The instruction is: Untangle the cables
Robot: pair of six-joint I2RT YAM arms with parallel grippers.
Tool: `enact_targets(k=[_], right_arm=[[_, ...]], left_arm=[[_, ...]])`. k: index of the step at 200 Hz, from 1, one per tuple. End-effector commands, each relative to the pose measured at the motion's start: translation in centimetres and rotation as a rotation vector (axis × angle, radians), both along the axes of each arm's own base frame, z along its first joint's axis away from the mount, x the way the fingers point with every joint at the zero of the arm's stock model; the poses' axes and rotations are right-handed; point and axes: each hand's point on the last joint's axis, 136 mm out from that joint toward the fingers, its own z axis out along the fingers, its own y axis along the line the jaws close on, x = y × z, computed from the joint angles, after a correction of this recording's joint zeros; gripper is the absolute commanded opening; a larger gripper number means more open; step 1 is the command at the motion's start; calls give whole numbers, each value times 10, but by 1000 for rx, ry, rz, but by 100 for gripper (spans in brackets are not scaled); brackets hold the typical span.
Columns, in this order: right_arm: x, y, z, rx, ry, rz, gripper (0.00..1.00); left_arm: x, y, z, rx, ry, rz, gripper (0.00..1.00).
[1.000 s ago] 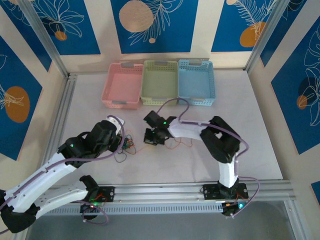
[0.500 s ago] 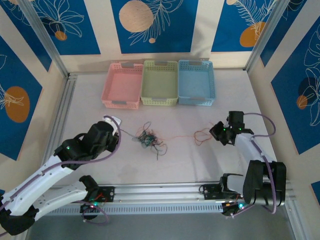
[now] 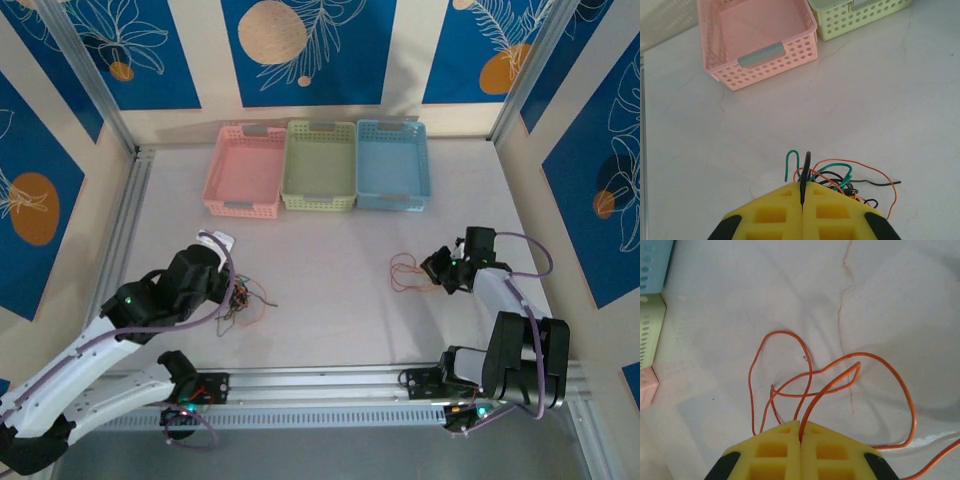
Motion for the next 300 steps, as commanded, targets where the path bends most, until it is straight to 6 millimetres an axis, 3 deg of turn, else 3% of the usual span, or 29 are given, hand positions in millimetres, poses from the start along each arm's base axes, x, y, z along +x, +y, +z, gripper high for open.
enact_targets(k=[1, 24, 37, 53, 106, 134, 207, 262, 300], right_arm=[[-1, 12, 16, -43, -38, 77, 0], [-7, 2, 23, -180, -18, 67, 0], [-13, -3, 22, -202, 3, 48, 13], [-18, -2, 19, -204, 29, 56, 20], [-34, 19, 15, -217, 91, 124, 55], [-40, 8, 6, -256, 172, 61, 67], [-41, 22, 4, -204, 227, 127, 71], [-28, 31, -11, -163, 310, 170, 71], [-23, 39, -27, -171, 348, 193, 66]], left_arm=[[1, -2, -1, -9, 6, -8, 0], [1, -2, -1, -11, 6, -9, 0], [0, -3, -1, -12, 8, -15, 0], [0, -4, -2, -13, 10, -19, 0], [-1, -7, -4, -15, 24, -32, 0], [-1, -7, -4, -19, 23, -35, 0], [-4, -11, -3, -39, 27, -57, 0], [-6, -12, 0, -58, 21, -69, 0], [-7, -14, -2, -62, 27, -78, 0]])
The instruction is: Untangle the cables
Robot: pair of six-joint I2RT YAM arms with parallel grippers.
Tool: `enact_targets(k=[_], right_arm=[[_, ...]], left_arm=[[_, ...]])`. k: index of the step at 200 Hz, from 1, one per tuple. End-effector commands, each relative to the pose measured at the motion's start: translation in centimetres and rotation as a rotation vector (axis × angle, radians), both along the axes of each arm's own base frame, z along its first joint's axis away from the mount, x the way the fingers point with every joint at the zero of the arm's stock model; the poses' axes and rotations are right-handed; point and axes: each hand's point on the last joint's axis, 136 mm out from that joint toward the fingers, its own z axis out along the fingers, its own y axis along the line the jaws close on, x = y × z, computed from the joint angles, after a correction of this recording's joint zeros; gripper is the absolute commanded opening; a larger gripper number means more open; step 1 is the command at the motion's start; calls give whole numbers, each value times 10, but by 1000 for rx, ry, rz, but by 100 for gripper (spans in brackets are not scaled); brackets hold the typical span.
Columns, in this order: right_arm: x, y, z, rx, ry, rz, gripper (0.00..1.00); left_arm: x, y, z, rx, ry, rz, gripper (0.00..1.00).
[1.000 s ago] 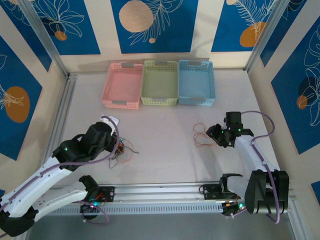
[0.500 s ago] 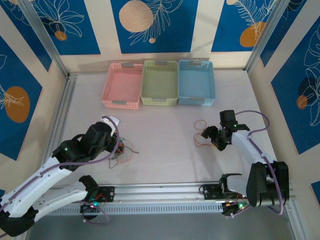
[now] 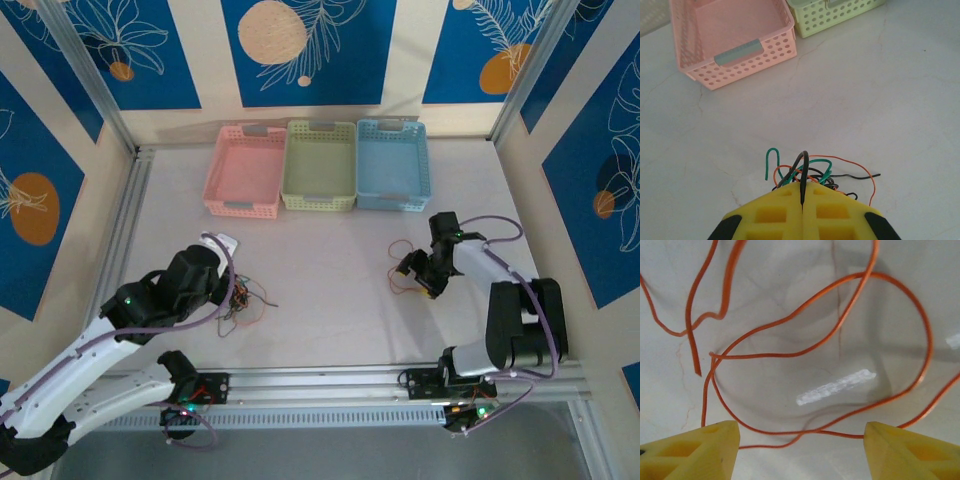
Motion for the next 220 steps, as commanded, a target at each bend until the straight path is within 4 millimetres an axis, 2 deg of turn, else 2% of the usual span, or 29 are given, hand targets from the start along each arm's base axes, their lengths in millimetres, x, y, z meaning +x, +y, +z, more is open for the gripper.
enact_targets(k=[1, 28, 57, 62, 91, 112, 124, 137, 155, 189, 220], right_arm=[[4, 11, -3, 28, 15, 17, 65], [7, 19, -19, 29, 68, 41, 62], [11, 25, -19, -31, 67, 99, 54], [12, 26, -19, -33, 65, 107, 51], [19, 38, -15, -3, 40, 149, 22], [25, 47, -5, 7, -4, 187, 8], [29, 52, 5, 21, -40, 211, 3], [34, 58, 24, 34, -98, 234, 0], [45, 64, 61, 59, -220, 254, 0], [71, 67, 158, 64, -479, 268, 0], [87, 59, 247, 63, -678, 242, 0]], left_arm=[[1, -3, 1, -14, -5, -18, 0], [0, -5, 0, -19, -1, -25, 0], [0, -6, 0, -20, 0, -30, 0], [0, -6, 0, -19, 1, -29, 0], [0, -5, -1, -19, 1, -30, 0], [0, -5, -1, -17, 0, -30, 0], [0, -5, -1, -16, 1, -29, 0], [0, -5, -2, -15, 4, -29, 0], [0, -6, -2, -12, 6, -28, 0], [1, -6, -3, -7, 8, -27, 0], [1, -5, -4, -2, 11, -24, 0]])
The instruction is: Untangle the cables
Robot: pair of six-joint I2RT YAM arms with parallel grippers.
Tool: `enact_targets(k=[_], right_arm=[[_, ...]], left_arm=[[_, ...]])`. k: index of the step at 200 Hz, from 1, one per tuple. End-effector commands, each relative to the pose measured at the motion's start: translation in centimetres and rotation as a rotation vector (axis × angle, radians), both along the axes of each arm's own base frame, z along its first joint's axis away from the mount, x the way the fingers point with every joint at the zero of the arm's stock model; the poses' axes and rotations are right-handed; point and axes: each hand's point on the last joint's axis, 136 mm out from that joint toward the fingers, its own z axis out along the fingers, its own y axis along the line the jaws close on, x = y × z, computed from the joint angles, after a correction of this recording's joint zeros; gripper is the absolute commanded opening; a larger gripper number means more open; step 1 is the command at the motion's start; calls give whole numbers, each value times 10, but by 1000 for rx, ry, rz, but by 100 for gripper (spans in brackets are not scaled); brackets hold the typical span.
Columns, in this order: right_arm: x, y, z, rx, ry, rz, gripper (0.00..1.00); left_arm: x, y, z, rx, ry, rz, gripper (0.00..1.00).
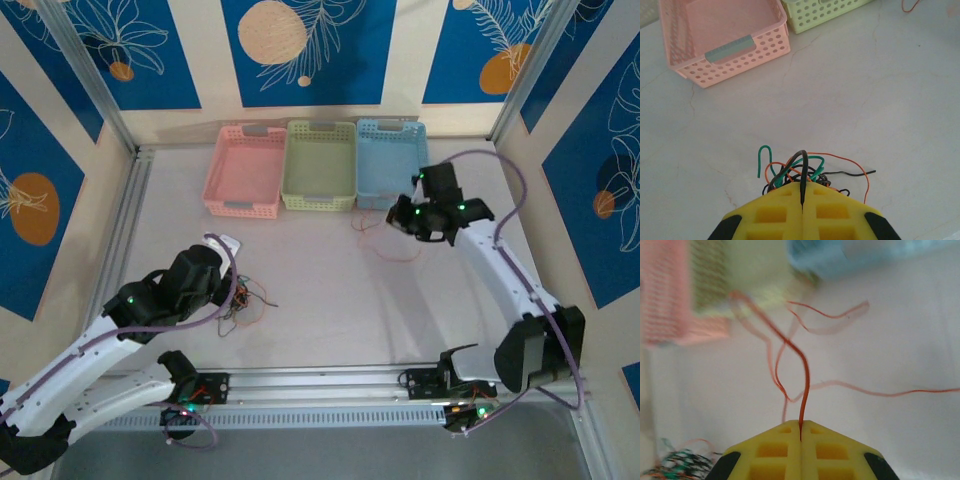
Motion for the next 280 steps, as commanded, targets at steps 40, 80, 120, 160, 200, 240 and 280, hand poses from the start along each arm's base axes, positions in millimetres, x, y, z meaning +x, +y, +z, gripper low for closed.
enact_targets(k=[40, 80, 120, 160, 200, 240, 280], right_arm=[[36, -25, 155, 68, -338, -65, 0], [78, -27, 232, 152, -516, -94, 0], [124, -37, 273, 192, -634, -172, 0], [168, -57, 274, 133, -681, -301, 0], [192, -65, 274, 91, -710, -340, 0], [223, -75, 221, -4, -611, -393, 0], [249, -76, 126, -77, -430, -409, 0]], left_arm=[[3, -1, 0, 5, -6, -5, 0], [3, 0, -1, 10, -7, 0, 0], [4, 0, -1, 13, -7, 3, 0], [4, 0, -2, 17, -4, 4, 0], [5, -1, -4, 23, 2, 1, 0], [5, -1, -5, 25, 5, 0, 0], [5, -1, -5, 27, 7, 0, 0]])
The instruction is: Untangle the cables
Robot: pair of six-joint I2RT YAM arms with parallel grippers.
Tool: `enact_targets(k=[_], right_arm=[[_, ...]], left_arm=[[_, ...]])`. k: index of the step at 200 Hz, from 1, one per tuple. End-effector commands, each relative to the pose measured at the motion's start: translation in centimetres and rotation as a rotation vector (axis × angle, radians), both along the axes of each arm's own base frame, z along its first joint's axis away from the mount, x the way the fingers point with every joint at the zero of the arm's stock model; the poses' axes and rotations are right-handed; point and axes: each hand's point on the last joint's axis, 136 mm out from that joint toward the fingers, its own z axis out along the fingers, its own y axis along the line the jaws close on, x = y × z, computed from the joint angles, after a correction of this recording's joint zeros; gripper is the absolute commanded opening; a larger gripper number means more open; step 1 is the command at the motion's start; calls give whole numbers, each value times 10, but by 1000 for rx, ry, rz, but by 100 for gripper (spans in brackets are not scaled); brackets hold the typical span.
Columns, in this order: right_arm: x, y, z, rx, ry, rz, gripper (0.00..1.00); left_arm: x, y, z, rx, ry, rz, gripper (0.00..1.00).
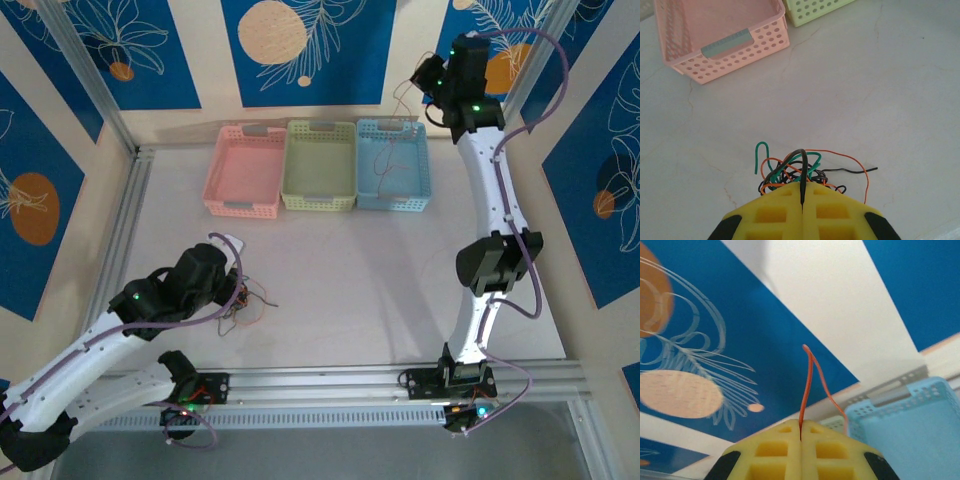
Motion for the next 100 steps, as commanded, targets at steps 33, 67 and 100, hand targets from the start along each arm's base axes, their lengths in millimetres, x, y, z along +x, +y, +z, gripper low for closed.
enact_targets(k=[33, 67, 100], right_arm=[[27, -10, -128, -76, 242, -88, 1], [32, -7, -192, -99, 415, -61, 30], [21, -5, -205, -71, 467, -20, 52]], left_arm=[[3, 0, 0, 7, -10, -3, 0], [2, 1, 1, 6, -12, -3, 0], [3, 1, 1, 6, -11, -2, 0]])
